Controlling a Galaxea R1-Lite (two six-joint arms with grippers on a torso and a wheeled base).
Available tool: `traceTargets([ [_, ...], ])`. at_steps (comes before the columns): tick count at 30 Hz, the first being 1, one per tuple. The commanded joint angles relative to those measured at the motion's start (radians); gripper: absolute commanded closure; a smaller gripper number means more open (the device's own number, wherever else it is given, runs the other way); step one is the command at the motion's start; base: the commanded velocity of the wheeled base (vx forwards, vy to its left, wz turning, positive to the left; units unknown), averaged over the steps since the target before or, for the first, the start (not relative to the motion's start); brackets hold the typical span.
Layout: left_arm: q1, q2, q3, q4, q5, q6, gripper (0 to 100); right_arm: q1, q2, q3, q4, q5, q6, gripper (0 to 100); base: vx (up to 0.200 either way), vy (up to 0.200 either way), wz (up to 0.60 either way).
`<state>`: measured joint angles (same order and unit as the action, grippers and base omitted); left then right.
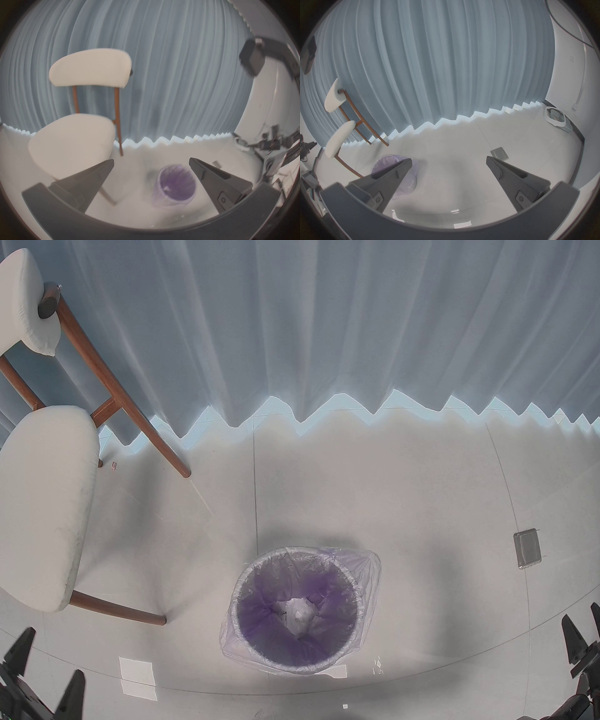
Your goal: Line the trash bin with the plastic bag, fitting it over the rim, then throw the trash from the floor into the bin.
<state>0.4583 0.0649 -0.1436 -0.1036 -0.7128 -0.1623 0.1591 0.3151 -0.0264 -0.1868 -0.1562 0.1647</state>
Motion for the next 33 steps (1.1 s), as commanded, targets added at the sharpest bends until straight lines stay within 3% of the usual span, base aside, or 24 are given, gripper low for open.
traceTargets([
  [1, 0.148, -0.065, 0.122, 0.110, -0.024, 0.153, 0, -0.162, -0.315, 0.022, 0.130, 0.129, -0.036, 0, 0.000, 0.000, 0.00],
  [4, 0.154, -0.065, 0.136, 0.074, 0.027, 0.141, 0, -0.162, -0.315, 0.026, 0.124, 0.110, -0.048, 0, 0.000, 0.000, 0.00],
  [6, 0.155, -0.065, 0.144, 0.059, 0.145, 0.136, 0, -0.162, -0.315, 0.026, 0.127, 0.106, -0.034, 0, 0.000, 0.000, 0.00],
  [8, 0.152, -0.065, 0.144, 0.061, 0.148, 0.136, 0, -0.162, -0.315, 0.026, 0.127, 0.112, -0.043, 0, 0.000, 0.000, 0.00],
  [12, 0.099, -0.065, 0.144, 0.059, 0.039, 0.136, 0, -0.162, -0.315, 0.025, 0.129, 0.153, -0.060, 0, 0.000, 0.000, 0.00],
  [14, -0.012, 0.023, 0.142, 0.059, -0.036, 0.133, 0, -0.162, -0.315, 0.026, 0.129, 0.181, -0.073, 0, 0.000, 0.000, 0.00],
  [17, -0.167, -0.023, 0.144, 0.056, -0.037, 0.141, 0, -0.162, -0.315, 0.025, 0.129, 0.201, -0.067, 0, 0.000, 0.000, 0.00],
  [18, -0.171, -0.056, 0.144, 0.058, -0.048, 0.155, 0, -0.162, -0.315, 0.025, 0.129, 0.205, -0.063, 0, 0.000, 0.000, 0.00],
  [22, -0.144, -0.065, 0.144, 0.058, -0.281, 0.261, 0, -0.162, -0.315, 0.025, 0.127, 0.300, -0.060, 0, 0.000, 0.000, 0.00],
  [25, -0.145, -0.065, 0.139, 0.073, -0.324, 0.241, 0, -0.162, -0.315, 0.025, 0.129, 0.354, -0.080, 0, 0.000, 0.000, 0.00],
  [27, -0.150, -0.065, 0.133, 0.093, -0.327, 0.185, 0, -0.162, -0.315, 0.025, 0.130, 0.379, -0.091, 0, 0.000, 0.000, 0.00],
  [29, -0.161, -0.059, 0.118, 0.127, -0.359, 0.041, 0, -0.162, -0.315, 0.025, 0.130, 0.403, -0.091, 0, 0.000, 0.000, 0.00],
  [33, -0.153, -0.065, 0.122, 0.113, -0.545, -0.164, 0, -0.162, -0.315, 0.025, 0.127, 0.403, -0.074, 0, 0.000, 0.000, 0.00],
])
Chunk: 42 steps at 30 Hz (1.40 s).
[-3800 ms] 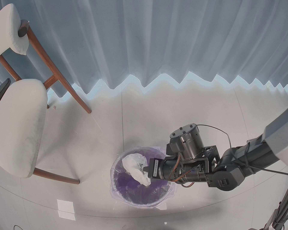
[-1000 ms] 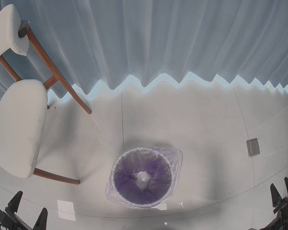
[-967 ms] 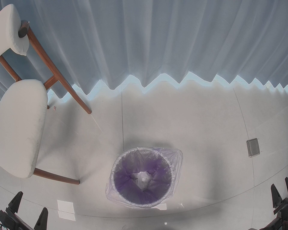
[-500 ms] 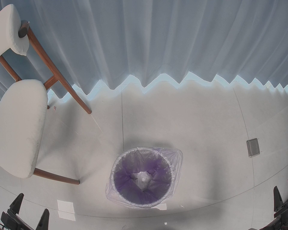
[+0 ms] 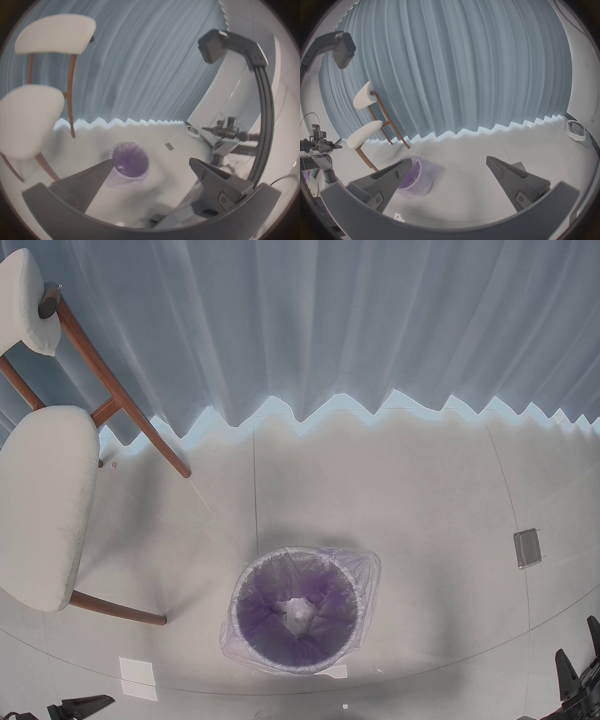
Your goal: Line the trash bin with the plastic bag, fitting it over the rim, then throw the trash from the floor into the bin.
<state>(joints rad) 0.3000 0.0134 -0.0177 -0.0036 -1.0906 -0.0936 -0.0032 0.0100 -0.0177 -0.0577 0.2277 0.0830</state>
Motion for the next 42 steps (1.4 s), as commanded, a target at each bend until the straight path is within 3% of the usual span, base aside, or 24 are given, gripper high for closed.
traceTargets([
  [1, 0.005, -0.013, -0.001, 0.002, -0.184, -0.239, 0, 0.000, -0.010, 0.016, -0.002, 0.018, 0.011, 0, 0.000, 0.000, 0.00],
  [6, 0.007, -0.013, 0.001, -0.004, -0.204, -0.236, 0, 0.000, -0.010, 0.016, -0.002, 0.015, 0.020, 0, 0.000, 0.000, 0.00],
  [9, 0.096, -0.013, 0.005, -0.009, -0.008, -0.166, 0, 0.000, -0.010, 0.016, -0.002, -0.005, 0.021, 0, 0.000, 0.000, 0.00],
  [10, 0.096, -0.013, 0.005, -0.009, -0.008, -0.166, 0, 0.000, -0.010, 0.016, -0.002, -0.005, 0.021, 0, 0.000, 0.000, 0.00],
  [11, 0.172, -0.013, 0.007, -0.009, 0.153, -0.118, 0, 0.000, -0.010, 0.016, -0.001, -0.007, 0.020, 0, 0.000, 0.000, 0.00],
  [12, 0.223, -0.013, 0.005, -0.007, 0.239, -0.117, 0, 0.000, -0.010, 0.016, -0.001, -0.007, 0.018, 0, 0.000, 0.000, 0.00],
  [13, 0.292, -0.013, 0.005, -0.006, 0.298, -0.123, 0, 0.000, -0.010, 0.016, -0.001, -0.007, 0.018, 0, 0.000, 0.000, 0.00],
  [14, 0.444, -0.013, 0.005, -0.006, 0.313, -0.117, 0, 0.000, -0.010, 0.016, -0.001, -0.008, 0.018, 0, 0.000, 0.000, 0.00],
  [16, 0.544, -0.013, 0.005, -0.004, 0.304, -0.107, 0, 0.000, -0.010, 0.016, -0.001, -0.008, 0.018, 0, 0.000, 0.000, 0.00],
  [17, 0.645, -0.013, 0.005, -0.006, 0.293, -0.115, 0, 0.000, -0.010, 0.016, -0.002, -0.010, 0.020, 0, 0.000, 0.000, 0.00],
  [18, 0.700, -0.013, 0.004, 0.001, 0.244, -0.140, 0, 0.000, -0.010, 0.016, -0.004, -0.010, 0.023, 0, 0.000, 0.000, 0.00],
  [22, 0.700, -0.013, -0.005, 0.016, -0.078, -0.241, 0, 0.000, -0.010, 0.016, -0.004, -0.010, 0.024, 0, 0.000, 0.000, 0.00],
  [25, 0.700, -0.013, -0.005, 0.017, -0.118, -0.250, 0, 0.000, -0.010, 0.018, -0.004, -0.010, 0.023, 0, 0.000, 0.000, 0.00],
  [27, 0.676, 0.057, -0.005, 0.017, -0.118, -0.250, 0, 0.000, -0.010, 0.016, -0.004, -0.010, 0.026, 0, 0.000, 0.000, 0.00],
  [29, 0.507, 0.229, -0.007, 0.025, -0.121, -0.258, 0, 0.000, -0.010, 0.016, -0.001, -0.005, 0.020, 0, 0.000, 0.000, 0.00],
  [31, 0.389, 0.264, -0.008, 0.030, -0.127, -0.270, 0, 0.000, -0.010, 0.016, 0.001, 0.007, 0.014, 0, 0.000, 0.000, 0.00],
  [34, 0.217, 0.221, -0.008, 0.031, -0.144, -0.321, 0, 0.000, -0.010, 0.015, -0.001, 0.016, 0.023, 0, 0.000, 0.000, 0.00],
  [35, 0.113, 0.174, -0.007, 0.031, -0.172, -0.351, 0, 0.000, -0.010, 0.015, -0.001, -0.007, 0.027, 0, 0.000, 0.000, 0.00],
  [36, 0.073, 0.163, -0.007, 0.030, -0.181, -0.362, 0, 0.000, -0.010, 0.015, 0.001, -0.022, 0.027, 0, 0.000, 0.000, 0.00],
  [37, -0.082, 0.143, -0.007, 0.030, -0.193, -0.410, 0, 0.000, -0.010, 0.013, 0.002, -0.128, 0.021, 0, 0.000, 0.000, 0.00],
  [39, -0.243, 0.137, -0.008, 0.030, -0.192, -0.472, 0, 0.000, -0.010, 0.016, 0.001, -0.284, -0.008, 0, 0.000, 0.000, 0.00],
  [40, -0.243, 0.137, -0.008, 0.030, -0.192, -0.472, 0, 0.000, -0.010, 0.016, 0.001, -0.284, -0.008, 0, 0.000, 0.000, 0.00],
  [41, -0.351, 0.117, -0.007, 0.030, -0.190, -0.534, 0, 0.000, -0.010, 0.016, 0.001, -0.361, -0.031, 0, 0.000, 0.000, 0.00],
  [42, -0.369, 0.105, -0.007, 0.030, -0.192, -0.548, 0, 0.000, -0.010, 0.016, 0.001, -0.369, -0.031, 0, 0.000, 0.000, 0.00],
])
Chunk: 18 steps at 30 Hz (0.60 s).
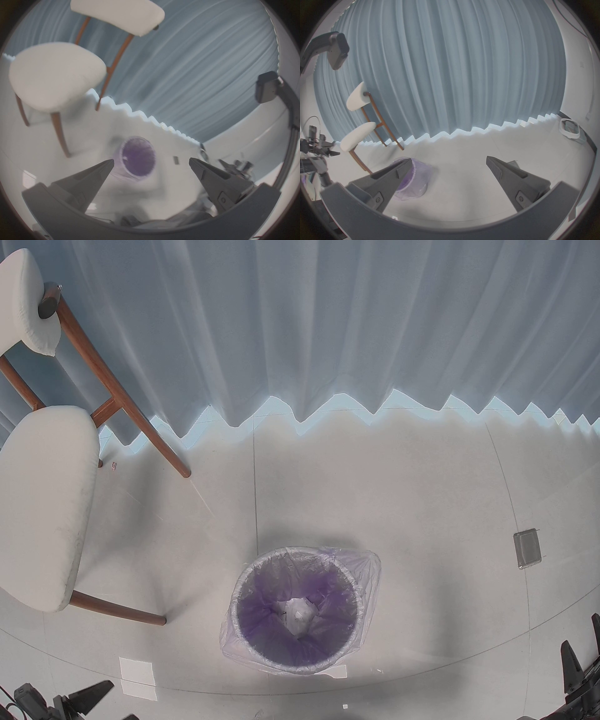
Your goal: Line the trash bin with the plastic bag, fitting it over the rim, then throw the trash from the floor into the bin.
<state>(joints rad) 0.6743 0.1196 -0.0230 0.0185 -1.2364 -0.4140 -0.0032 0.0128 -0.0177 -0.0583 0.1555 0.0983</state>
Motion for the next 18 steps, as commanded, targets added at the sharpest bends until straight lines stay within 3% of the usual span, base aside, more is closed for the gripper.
traceTargets([
  [1, -0.774, -0.038, -0.002, 0.003, -0.064, -0.244, 0, 0.000, -0.013, 0.016, 0.000, -0.317, -0.051, 0, 0.000, 0.000, 0.00],
  [2, -0.774, -0.038, -0.002, 0.003, -0.064, -0.244, 0, 0.000, -0.013, 0.016, 0.000, -0.317, -0.051, 0, 0.000, 0.000, 0.00],
  [5, -0.769, -0.037, 0.008, -0.031, -0.216, -0.158, 0, 0.000, -0.013, 0.018, 0.002, -0.439, -0.147, 0, 0.000, 0.000, 0.00],
  [6, -0.769, -0.037, 0.008, -0.031, -0.216, -0.158, 0, 0.000, -0.013, 0.018, 0.002, -0.439, -0.147, 0, 0.000, 0.000, 0.00],
  [7, -0.769, -0.037, 0.021, -0.060, -0.288, -0.077, 0, 0.000, -0.013, 0.018, 0.002, -0.449, -0.166, 0, 0.000, 0.000, 0.00],
  [8, -0.769, -0.037, 0.023, -0.061, -0.311, -0.034, 0, 0.000, -0.013, 0.018, 0.002, -0.445, -0.161, 0, 0.000, 0.000, 0.00],
  [10, -0.769, -0.035, 0.023, -0.061, -0.316, 0.009, 0, 0.000, -0.013, 0.018, 0.000, -0.421, -0.152, 0, 0.000, 0.000, 0.00],
  [12, -0.769, -0.034, 0.021, -0.061, -0.308, 0.064, 0, 0.000, -0.013, 0.018, 0.014, -0.229, -0.066, 0, 0.000, 0.000, 0.00],
  [13, -0.769, -0.034, 0.021, -0.061, -0.301, 0.070, 0, 0.000, -0.013, 0.018, 0.054, -0.175, -0.054, 0, 0.000, 0.000, 0.00],
  [15, -0.769, -0.034, 0.021, -0.063, -0.226, 0.078, 0, 0.000, -0.013, 0.016, 0.072, -0.195, -0.084, 0, 0.000, 0.000, 0.00],
  [17, -0.769, -0.035, 0.021, -0.063, -0.043, 0.080, 0, 0.000, -0.013, 0.018, 0.060, -0.211, -0.080, 0, 0.000, 0.000, 0.00],
  [18, -0.769, -0.035, 0.021, -0.063, -0.043, 0.080, 0, 0.000, -0.013, 0.018, 0.060, -0.211, -0.080, 0, 0.000, 0.000, 0.00],
])
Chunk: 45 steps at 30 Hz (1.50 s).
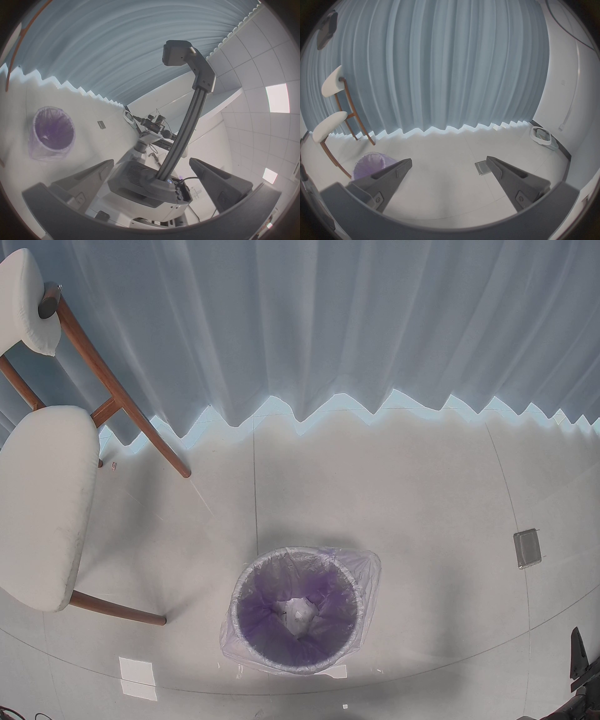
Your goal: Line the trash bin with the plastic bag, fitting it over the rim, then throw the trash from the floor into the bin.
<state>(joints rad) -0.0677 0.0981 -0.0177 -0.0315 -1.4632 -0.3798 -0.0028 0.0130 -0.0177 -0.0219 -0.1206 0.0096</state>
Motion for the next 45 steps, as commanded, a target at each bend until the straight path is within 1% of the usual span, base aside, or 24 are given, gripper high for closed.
traceTargets([
  [1, -0.026, -0.012, 0.016, -0.011, 0.431, 0.055, 0, 0.000, -0.013, 0.018, 0.025, 0.062, 0.012, 0, 0.000, 0.000, 0.00],
  [2, -0.027, -0.012, 0.016, -0.011, 0.552, 0.058, 0, 0.000, -0.013, 0.018, 0.025, 0.062, 0.012, 0, 0.000, 0.000, 0.00],
  [3, -0.026, -0.012, 0.018, -0.015, 0.705, 0.067, 0, 0.000, -0.013, 0.018, 0.025, 0.062, 0.012, 0, 0.000, 0.000, 0.00],
  [4, -0.026, -0.014, 0.018, -0.018, 0.814, 0.067, 0, 0.000, -0.013, 0.018, 0.025, 0.062, 0.012, 0, 0.000, 0.000, 0.00],
  [5, -0.026, -0.014, 0.016, -0.024, 0.865, 0.064, 0, 0.000, -0.013, 0.018, 0.025, 0.062, 0.012, 0, 0.000, 0.000, 0.00],
  [6, -0.026, -0.014, 0.018, -0.041, 1.023, 0.082, 0, 0.000, -0.013, 0.018, 0.025, 0.062, 0.013, 0, 0.000, 0.000, 0.00],
  [7, -0.026, -0.014, 0.018, -0.044, 1.110, 0.091, 0, 0.000, -0.013, 0.018, 0.025, 0.062, 0.013, 0, 0.000, 0.000, 0.00],
  [8, -0.026, -0.012, 0.018, -0.041, 1.316, 0.133, 0, 0.000, -0.013, 0.018, 0.025, 0.062, 0.015, 0, 0.000, 0.000, 0.00],
  [9, -0.026, -0.012, 0.018, -0.036, 1.466, 0.168, 0, 0.000, -0.013, 0.018, 0.025, 0.062, 0.015, 0, 0.000, 0.000, 0.00],
  [11, -0.026, -0.014, 0.018, -0.027, 1.681, 0.222, 0, 0.000, -0.013, 0.018, 0.025, 0.062, 0.015, 0, 0.000, 0.000, 0.00],
  [12, -0.026, -0.015, 0.018, -0.016, 1.761, 0.249, 0, 0.000, -0.013, 0.018, 0.025, 0.062, 0.015, 0, 0.000, 0.000, 0.00],
  [13, -0.026, -0.015, 0.018, -0.016, 1.761, 0.249, 0, 0.000, -0.013, 0.018, 0.025, 0.062, 0.015, 0, 0.000, 0.000, 0.00],
  [14, -0.026, -0.015, 0.018, -0.013, 1.795, 0.300, 0, 0.000, -0.013, 0.018, 0.025, 0.062, 0.017, 0, 0.000, 0.000, 0.00],
  [15, -0.026, -0.014, 0.018, -0.010, 1.736, 0.355, 0, 0.000, -0.013, 0.018, 0.025, 0.062, 0.018, 0, 0.000, 0.000, 0.00],
  [16, -0.027, -0.014, 0.018, -0.010, 1.663, 0.377, 0, 0.000, -0.013, 0.018, 0.025, 0.062, 0.018, 0, 0.000, 0.000, 0.00],
  [17, -0.027, -0.012, 0.018, -0.007, 1.546, 0.384, 0, 0.000, -0.013, 0.018, 0.025, 0.062, 0.018, 0, 0.000, 0.000, 0.00],
  [20, -0.027, -0.011, 0.013, -0.005, 1.311, 0.406, 0, 0.000, -0.013, 0.018, 0.025, 0.062, 0.018, 0, 0.000, 0.000, 0.00],
  [22, -0.027, -0.012, 0.015, -0.002, 1.367, 0.435, 0, 0.000, -0.013, 0.018, 0.023, 0.061, 0.026, 0, 0.000, 0.000, 0.00],
  [26, -0.008, -0.015, 0.016, -0.001, 1.417, 0.421, 0, 0.000, -0.013, 0.018, 0.022, 0.059, 0.029, 0, 0.000, 0.000, 0.00],
  [28, 0.094, -0.069, 0.018, -0.001, 1.456, 0.417, 0, 0.000, -0.013, 0.018, 0.022, 0.059, 0.029, 0, 0.000, 0.000, 0.00],
  [33, 0.071, -0.098, 0.018, -0.007, 1.422, 0.418, 0, 0.000, -0.013, 0.018, 0.023, 0.059, 0.027, 0, 0.000, 0.000, 0.00],
  [35, 0.074, -0.098, 0.018, 0.019, 1.474, 0.374, 0, 0.000, -0.013, 0.018, 0.022, 0.059, 0.029, 0, 0.000, 0.000, 0.00],
  [37, 0.075, -0.098, 0.018, 0.030, 1.489, 0.352, 0, 0.000, -0.013, 0.018, 0.022, 0.052, 0.032, 0, 0.000, 0.000, 0.00],
  [45, 0.069, -0.098, 0.018, 0.031, 1.472, 0.383, 0, 0.000, -0.013, 0.018, 0.023, 0.049, 0.006, 0, 0.000, 0.000, 0.00],
])
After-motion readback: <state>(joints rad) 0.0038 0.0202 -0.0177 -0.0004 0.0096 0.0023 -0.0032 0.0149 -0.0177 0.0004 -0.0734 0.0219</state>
